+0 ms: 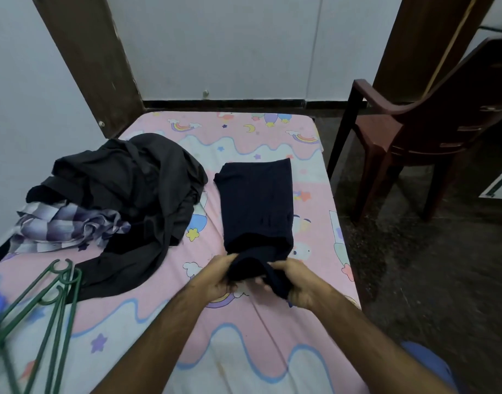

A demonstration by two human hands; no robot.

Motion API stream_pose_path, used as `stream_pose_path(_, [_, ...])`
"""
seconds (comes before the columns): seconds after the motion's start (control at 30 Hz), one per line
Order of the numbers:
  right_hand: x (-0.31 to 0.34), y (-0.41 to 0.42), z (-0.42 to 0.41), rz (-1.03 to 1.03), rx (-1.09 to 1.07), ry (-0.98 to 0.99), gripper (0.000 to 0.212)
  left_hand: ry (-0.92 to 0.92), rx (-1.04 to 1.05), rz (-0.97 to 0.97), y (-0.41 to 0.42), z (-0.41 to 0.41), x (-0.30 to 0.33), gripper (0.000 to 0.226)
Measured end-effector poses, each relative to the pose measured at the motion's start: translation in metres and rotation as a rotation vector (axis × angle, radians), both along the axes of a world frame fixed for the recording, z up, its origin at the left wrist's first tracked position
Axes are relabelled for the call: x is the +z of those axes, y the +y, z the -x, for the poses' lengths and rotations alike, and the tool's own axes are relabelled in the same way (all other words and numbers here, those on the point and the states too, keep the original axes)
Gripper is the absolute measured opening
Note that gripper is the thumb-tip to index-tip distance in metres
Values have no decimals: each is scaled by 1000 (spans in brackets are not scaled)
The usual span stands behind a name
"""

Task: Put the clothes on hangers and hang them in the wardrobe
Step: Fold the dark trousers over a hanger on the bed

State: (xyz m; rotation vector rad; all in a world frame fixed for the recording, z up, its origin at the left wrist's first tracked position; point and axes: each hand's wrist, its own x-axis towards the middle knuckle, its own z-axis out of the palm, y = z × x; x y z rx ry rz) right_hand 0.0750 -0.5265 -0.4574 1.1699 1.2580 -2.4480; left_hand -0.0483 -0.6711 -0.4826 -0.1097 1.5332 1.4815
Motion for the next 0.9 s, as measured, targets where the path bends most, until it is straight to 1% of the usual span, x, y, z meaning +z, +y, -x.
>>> stream_pose_path(0.07, [-9, -8, -18, -27, 40, -18, 18, 63, -81, 40, -16, -19, -4, 15])
stream_pose_path(0.13, [-22, -15, -39, -62, 87, -40, 24, 84, -110, 78, -37, -37, -15, 11])
stream_pose_path(0.17, [-30, -17, -49, -73, 132, -55, 26, 80, -139, 87, -48, -46, -20, 10])
stream_pose_path(0.2, [-36, -17, -60, -92, 194, -78, 27, 80, -170, 100, -59, -52, -24, 14])
stream_pose_path(0.23, [-40, -14, -68, -129, 281, -109, 26, 102, -220, 135, -69, -56, -27, 18])
stream_pose_path(0.3, [-34, -3, -82, -283, 573, -177, 19, 217, -317, 237, -82, -56, -29, 16])
stream_pose_path(0.33, [-27, 6, -84, -412, 740, -216, 17, 318, -352, 298, -86, -51, -28, 12])
stream_pose_path(0.37, [-17, 15, -83, -562, 867, -257, 20, 456, -367, 359, -86, -44, -26, 9])
stream_pose_path(0.4, [-10, 25, -77, -722, 921, -287, 23, 625, -361, 418, -84, -36, -20, 6])
stream_pose_path(0.43, [-3, 34, -69, -887, 902, -295, 25, 811, -352, 471, -80, -25, -15, 5])
stream_pose_path(0.47, [2, 43, -57, -1074, 832, -279, 24, 991, -347, 508, -73, -16, -9, 9])
stream_pose_path(0.53, [7, 54, -29, -1479, 648, -158, 18, 1295, -397, 526, -50, 1, -1, 26])
stream_pose_path(0.57, [8, 55, -14, -1632, 588, -54, 22, 1437, -462, 535, -34, 8, 2, 37])
stream_pose_path(0.6, [4, 57, 1, -1747, 581, 60, 34, 1565, -551, 567, -18, 13, 2, 48])
stream_pose_path(0.63, [-1, 58, 15, -1843, 632, 140, 49, 1666, -652, 616, -3, 18, 0, 57])
stream_pose_path(0.67, [-9, 59, 27, -1929, 723, 158, 62, 1719, -744, 666, 11, 22, -3, 65])
stream_pose_path(0.7, [-18, 61, 39, -1997, 831, 135, 72, 1728, -822, 717, 22, 27, -9, 70])
stream_pose_path(0.77, [-40, 66, 58, -2056, 1013, 26, 82, 1704, -919, 801, 39, 35, -21, 74])
stream_pose_path(0.83, [-55, 70, 69, -2039, 1079, -42, 82, 1723, -915, 833, 50, 40, -31, 66])
stream_pose_path(0.9, [-61, 72, 77, -2039, 1075, -29, 77, 1744, -847, 798, 58, 45, -34, 55])
